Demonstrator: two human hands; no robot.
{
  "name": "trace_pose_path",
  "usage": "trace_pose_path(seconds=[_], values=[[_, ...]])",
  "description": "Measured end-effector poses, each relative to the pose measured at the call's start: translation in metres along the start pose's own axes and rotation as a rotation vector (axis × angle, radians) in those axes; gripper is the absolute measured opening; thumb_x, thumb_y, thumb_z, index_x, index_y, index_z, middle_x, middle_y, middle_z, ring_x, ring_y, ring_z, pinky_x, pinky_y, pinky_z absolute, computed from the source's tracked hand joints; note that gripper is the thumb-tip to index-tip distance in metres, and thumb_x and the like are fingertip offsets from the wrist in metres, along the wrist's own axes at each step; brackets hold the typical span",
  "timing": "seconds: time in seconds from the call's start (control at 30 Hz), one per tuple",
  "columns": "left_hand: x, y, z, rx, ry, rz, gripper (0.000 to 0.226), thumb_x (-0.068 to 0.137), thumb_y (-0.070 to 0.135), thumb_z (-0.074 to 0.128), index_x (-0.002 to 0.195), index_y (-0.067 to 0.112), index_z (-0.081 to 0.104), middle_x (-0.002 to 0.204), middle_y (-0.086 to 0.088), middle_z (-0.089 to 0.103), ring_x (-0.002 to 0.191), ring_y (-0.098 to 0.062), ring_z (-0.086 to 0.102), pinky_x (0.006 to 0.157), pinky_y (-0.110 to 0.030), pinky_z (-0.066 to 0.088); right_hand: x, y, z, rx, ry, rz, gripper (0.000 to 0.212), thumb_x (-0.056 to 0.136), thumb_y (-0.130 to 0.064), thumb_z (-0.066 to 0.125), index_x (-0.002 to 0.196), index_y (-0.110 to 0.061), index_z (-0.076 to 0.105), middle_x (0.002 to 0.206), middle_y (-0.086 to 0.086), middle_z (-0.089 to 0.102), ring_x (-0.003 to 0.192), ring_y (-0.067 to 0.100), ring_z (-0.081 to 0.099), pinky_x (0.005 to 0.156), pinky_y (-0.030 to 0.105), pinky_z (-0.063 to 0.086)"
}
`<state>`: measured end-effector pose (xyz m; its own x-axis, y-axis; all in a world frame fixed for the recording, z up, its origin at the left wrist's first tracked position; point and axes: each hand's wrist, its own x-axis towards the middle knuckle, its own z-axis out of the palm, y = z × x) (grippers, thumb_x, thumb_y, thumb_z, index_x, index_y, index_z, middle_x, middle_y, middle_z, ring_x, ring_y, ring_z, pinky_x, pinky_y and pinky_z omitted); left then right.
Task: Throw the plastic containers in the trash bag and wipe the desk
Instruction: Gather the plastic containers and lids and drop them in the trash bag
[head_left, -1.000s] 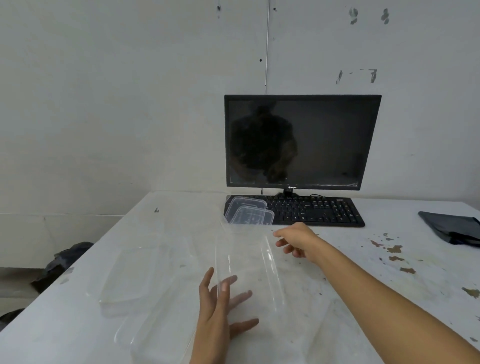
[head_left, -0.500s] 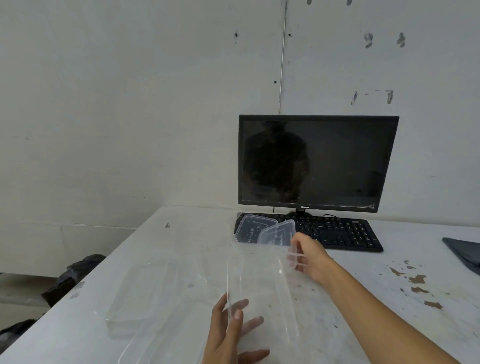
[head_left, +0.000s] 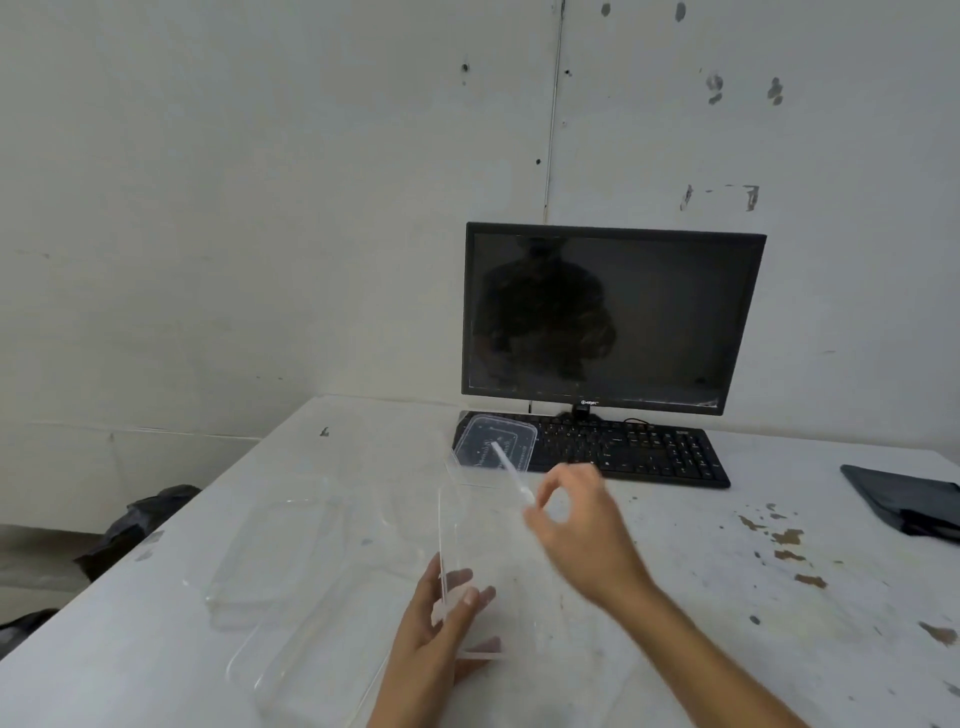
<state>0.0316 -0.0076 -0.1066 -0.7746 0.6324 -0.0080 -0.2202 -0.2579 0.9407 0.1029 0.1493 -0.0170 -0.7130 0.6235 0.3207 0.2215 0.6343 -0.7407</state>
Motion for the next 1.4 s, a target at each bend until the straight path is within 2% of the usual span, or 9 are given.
trace_pose_path(seconds=[0.07,0.17,0.37,0.47,0.67,0.8,0.9,1.03,1.4], values=[[-0.002,0.0,0.0,0.042,-0.031,0.01,0.086,0.057,0.05,0.087,0.132,0.029,0.05,0.131,-0.002,0.062,0.108,-0.018,0.072,0.073,-0.042,0.062,-0.019,-0.001,0.02,-0.045,-0.068,-0.052,0.015,0.083,-0.028,0.065,0.082,-0.028,0.051,0.118,-0.017,0.047,0.111,-0.007,0.047,0.105,0.031,0.039],[-0.005,0.002,0.001,0.03,-0.08,0.025,0.055,0.076,0.033,0.081,0.123,0.029,0.053,0.128,0.003,0.062,0.096,-0.004,0.074,0.065,-0.024,0.058,-0.037,-0.004,0.036,-0.024,-0.126,-0.064,0.014,0.08,-0.03,0.062,0.08,-0.028,0.048,0.12,-0.029,0.042,0.107,-0.031,0.033,0.115,0.053,0.031],[-0.005,-0.001,-0.007,-0.057,-0.142,-0.039,0.062,0.079,0.029,0.067,0.136,0.027,0.042,0.127,0.005,0.07,0.112,-0.025,0.07,0.083,-0.053,0.059,-0.047,-0.016,0.042,0.06,-0.141,-0.043,0.018,0.077,-0.042,0.054,0.084,-0.026,0.053,0.13,-0.028,0.049,0.12,-0.02,0.039,0.113,0.046,0.033],[-0.005,0.001,-0.007,-0.072,-0.137,-0.033,0.059,0.079,0.03,0.066,0.133,0.031,0.043,0.125,0.004,0.071,0.113,-0.024,0.07,0.083,-0.049,0.058,-0.049,-0.017,0.043,0.082,-0.158,-0.032,0.012,0.082,-0.041,0.05,0.085,-0.031,0.056,0.143,-0.029,0.045,0.137,-0.005,0.036,0.117,0.048,0.027],[-0.006,0.002,-0.009,-0.12,-0.123,-0.029,0.066,0.081,0.032,0.068,0.141,0.031,0.04,0.132,0.006,0.067,0.119,-0.023,0.066,0.079,-0.041,0.057,-0.054,-0.013,0.037,0.054,-0.236,-0.123,0.022,0.098,-0.017,0.051,0.106,-0.036,0.059,0.153,-0.029,0.034,0.137,-0.012,0.028,0.088,-0.004,0.03],[-0.005,0.003,-0.01,-0.18,-0.133,-0.016,0.062,0.082,0.023,0.066,0.141,0.021,0.046,0.136,0.003,0.065,0.12,-0.027,0.066,0.077,-0.043,0.059,-0.053,-0.003,0.034,-0.133,-0.151,-0.157,0.035,0.095,-0.035,0.057,0.129,-0.045,0.053,0.16,-0.027,0.019,0.15,0.0,0.01,0.121,0.029,0.017],[-0.005,0.003,-0.01,-0.185,-0.152,-0.01,0.06,0.083,0.022,0.065,0.14,0.019,0.048,0.138,0.004,0.064,0.121,-0.028,0.065,0.088,-0.053,0.057,-0.052,0.0,0.031,-0.229,-0.155,-0.081,0.057,0.092,-0.055,0.055,0.145,-0.053,0.034,0.165,-0.023,-0.005,0.154,0.013,-0.004,0.123,0.044,0.011],[-0.007,0.005,-0.008,-0.141,-0.165,0.007,0.062,0.085,0.027,0.066,0.143,0.021,0.045,0.14,0.007,0.062,0.124,-0.026,0.063,0.096,-0.058,0.052,-0.053,0.003,0.031,-0.112,-0.211,-0.041,0.062,0.09,-0.06,0.054,0.147,-0.055,0.032,0.164,-0.027,-0.006,0.152,0.008,0.013,0.118,0.037,0.028],[-0.015,0.012,-0.003,-0.114,-0.127,0.029,0.041,0.091,0.025,0.067,0.129,0.036,0.057,0.133,0.009,0.067,0.118,-0.023,0.067,0.091,-0.048,0.057,-0.052,-0.002,0.033,-0.174,-0.223,-0.097,0.07,0.091,-0.065,0.05,0.151,-0.056,0.016,0.163,-0.026,-0.013,0.152,0.005,0.003,0.118,0.037,0.027]])
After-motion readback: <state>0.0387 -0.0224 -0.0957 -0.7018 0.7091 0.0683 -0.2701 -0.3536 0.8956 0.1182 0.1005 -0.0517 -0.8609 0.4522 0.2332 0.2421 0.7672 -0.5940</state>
